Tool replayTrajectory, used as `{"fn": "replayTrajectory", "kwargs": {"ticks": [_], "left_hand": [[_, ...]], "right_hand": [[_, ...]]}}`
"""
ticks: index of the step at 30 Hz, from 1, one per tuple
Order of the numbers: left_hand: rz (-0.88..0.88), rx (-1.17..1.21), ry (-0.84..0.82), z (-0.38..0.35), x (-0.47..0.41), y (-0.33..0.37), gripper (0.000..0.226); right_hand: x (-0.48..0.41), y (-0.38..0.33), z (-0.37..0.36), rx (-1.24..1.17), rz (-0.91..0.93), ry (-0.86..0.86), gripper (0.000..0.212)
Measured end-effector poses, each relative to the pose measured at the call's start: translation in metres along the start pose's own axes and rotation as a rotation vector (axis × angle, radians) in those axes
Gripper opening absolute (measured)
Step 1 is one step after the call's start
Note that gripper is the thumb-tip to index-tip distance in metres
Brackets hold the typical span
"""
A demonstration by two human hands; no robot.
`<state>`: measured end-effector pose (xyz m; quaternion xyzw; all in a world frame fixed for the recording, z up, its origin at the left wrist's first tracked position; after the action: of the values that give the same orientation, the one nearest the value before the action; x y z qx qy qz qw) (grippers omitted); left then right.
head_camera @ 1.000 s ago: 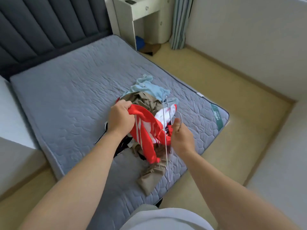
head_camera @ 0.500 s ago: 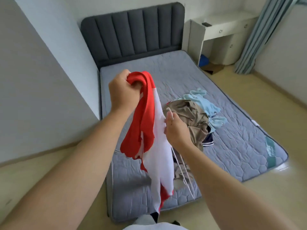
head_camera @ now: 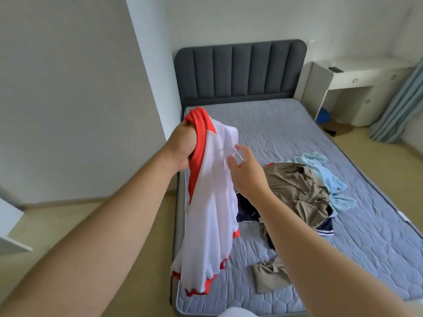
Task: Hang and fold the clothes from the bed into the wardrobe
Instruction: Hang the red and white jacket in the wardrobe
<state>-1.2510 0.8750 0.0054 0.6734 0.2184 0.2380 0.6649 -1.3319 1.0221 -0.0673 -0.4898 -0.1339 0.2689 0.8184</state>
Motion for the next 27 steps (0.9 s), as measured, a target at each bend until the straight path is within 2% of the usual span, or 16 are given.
{"fn": "replayTrajectory", "kwargs": {"ticks": [3, 5, 8, 12, 14, 18, 23, 25, 27], "left_hand": [[0.114, 0.124, 0.016, 0.028, 0.0, -0.006, 0.037], [0.16, 0.172, 0.032, 0.042, 0.001, -0.011, 0.041], [0.17, 0.261, 0.007, 0.057, 0.0, -0.016, 0.041], [0.193, 0.325, -0.048, 0.065, -0.003, -0.016, 0.04], [0.216, 0.327, -0.104, 0.063, -0.004, -0.012, 0.033], [0.205, 0.374, -0.135, 0.061, -0.01, -0.009, 0.034], [0.208, 0.417, 0.045, 0.084, -0.013, -0.032, 0.031], [0.255, 0.31, 0.107, 0.086, -0.012, -0.047, 0.038], [0.305, 0.165, 0.094, 0.076, -0.011, -0.055, 0.048]], "right_hand": [[0.005, -0.02, -0.017, -0.011, -0.026, 0.066, 0.044], [0.011, -0.03, -0.027, -0.024, -0.023, 0.073, 0.056], [0.018, -0.039, -0.035, -0.009, 0.003, 0.075, 0.074], [0.019, -0.051, -0.034, 0.041, 0.03, 0.057, 0.081], [0.017, -0.057, -0.036, 0.11, 0.063, 0.015, 0.074], [0.01, -0.06, -0.041, 0.06, 0.057, 0.026, 0.028], [0.01, -0.061, -0.039, -0.064, 0.0, 0.124, 0.016], [0.01, -0.066, -0.038, -0.07, 0.0, 0.164, 0.015], [0.009, -0.074, -0.039, -0.059, 0.022, 0.174, 0.016]]}}
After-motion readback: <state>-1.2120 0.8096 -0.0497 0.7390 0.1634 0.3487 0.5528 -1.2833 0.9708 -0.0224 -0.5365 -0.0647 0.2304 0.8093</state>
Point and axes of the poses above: each hand's wrist, its own x-axis away from the middle knuckle, its own z-axis out of the back of the hand, y = z × x, the point moved 3 cm from there along -x, towards the middle knuckle, and after that the axes turned 3 degrees about -x, right-handed, at the moved point
